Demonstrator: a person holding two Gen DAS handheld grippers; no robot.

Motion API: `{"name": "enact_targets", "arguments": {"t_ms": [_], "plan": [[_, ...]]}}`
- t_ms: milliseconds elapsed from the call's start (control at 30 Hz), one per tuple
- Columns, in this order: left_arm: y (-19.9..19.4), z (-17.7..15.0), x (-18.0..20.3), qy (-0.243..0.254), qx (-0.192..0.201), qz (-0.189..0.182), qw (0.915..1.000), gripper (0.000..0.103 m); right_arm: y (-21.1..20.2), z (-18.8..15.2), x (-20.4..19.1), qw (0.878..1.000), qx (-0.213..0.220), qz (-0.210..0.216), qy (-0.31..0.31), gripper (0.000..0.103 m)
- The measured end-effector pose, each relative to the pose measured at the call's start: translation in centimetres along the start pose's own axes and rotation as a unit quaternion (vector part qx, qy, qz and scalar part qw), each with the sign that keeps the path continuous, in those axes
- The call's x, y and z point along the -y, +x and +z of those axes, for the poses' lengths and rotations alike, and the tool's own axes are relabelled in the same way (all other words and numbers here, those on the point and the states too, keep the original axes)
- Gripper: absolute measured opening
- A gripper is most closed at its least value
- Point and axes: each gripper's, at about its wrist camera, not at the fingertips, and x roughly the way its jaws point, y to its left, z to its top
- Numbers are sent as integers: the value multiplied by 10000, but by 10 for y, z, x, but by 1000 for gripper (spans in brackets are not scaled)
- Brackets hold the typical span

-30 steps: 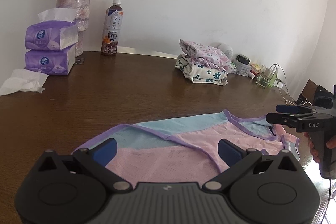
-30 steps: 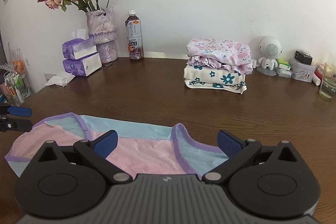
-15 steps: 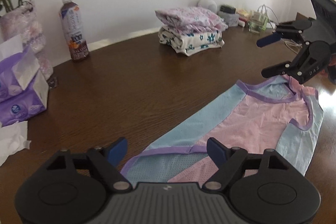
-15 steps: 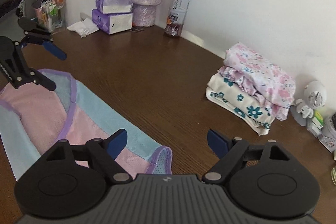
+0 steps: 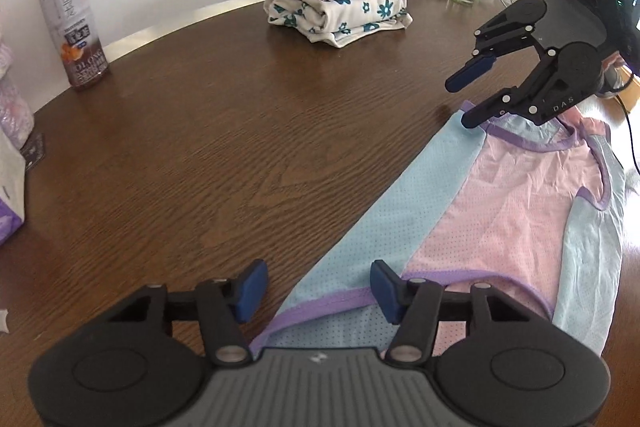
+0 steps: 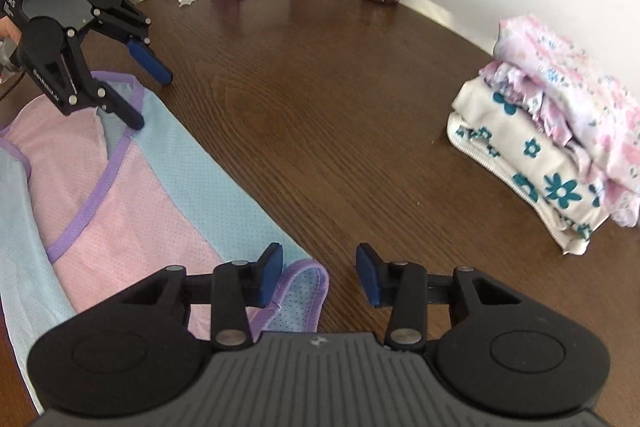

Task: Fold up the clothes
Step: 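Move both open grippers to the garment's purple-trimmed end, then grasp the garment's trimmed edge with the right gripper while the left gripper grasps it too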

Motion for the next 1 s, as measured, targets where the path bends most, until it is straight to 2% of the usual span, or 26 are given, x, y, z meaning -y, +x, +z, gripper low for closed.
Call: {"name": "enact_targets", "arguments": {"t_ms": [100, 200, 233, 267, 300, 333, 433, 600, 733, 867, 1000], "plan": [[3, 3, -1, 148, -88, -61, 9998, 54, 1, 0, 5, 9997, -49, 191, 105, 35], [5, 7, 3, 339, -179, -46, 9993, 50, 0, 2, 2, 9995, -110, 310, 32, 21], [5, 7, 4, 361, -193, -44, 9992, 36, 0, 2, 0, 9994, -128, 329, -4, 11], [5, 8, 4, 353, -192, -43, 9992, 16, 0, 3, -2, 9994, -137, 310, -45, 8], [5, 8, 4, 344, -191, -42, 9992, 7, -1, 3, -4, 9994, -147, 291, -87, 8], [5, 9, 4, 336, -191, -41, 9992, 4, -1, 3, -6, 9994, -151, 268, -126, 7], [4, 9, 8, 371, -178, 9, 9992, 2, -5, 2, -13, 9996, -80, 95, -237, 4], [0, 3, 33, 895, 17, 535, 9945, 0, -19, -3, -28, 9983, 163, -271, -491, 4], [-9, -3, 56, 1271, 289, 940, 9870, 0, -29, -6, -40, 9952, 325, -555, -741, 4], [-20, -15, 81, 1670, 619, 1456, 9732, 0, -40, -14, -59, 9867, 624, -1051, -1075, 4], [-28, -35, 109, 2101, 976, 2023, 9515, 0, -49, -29, -83, 9697, 909, -1611, -1596, 4]]}}
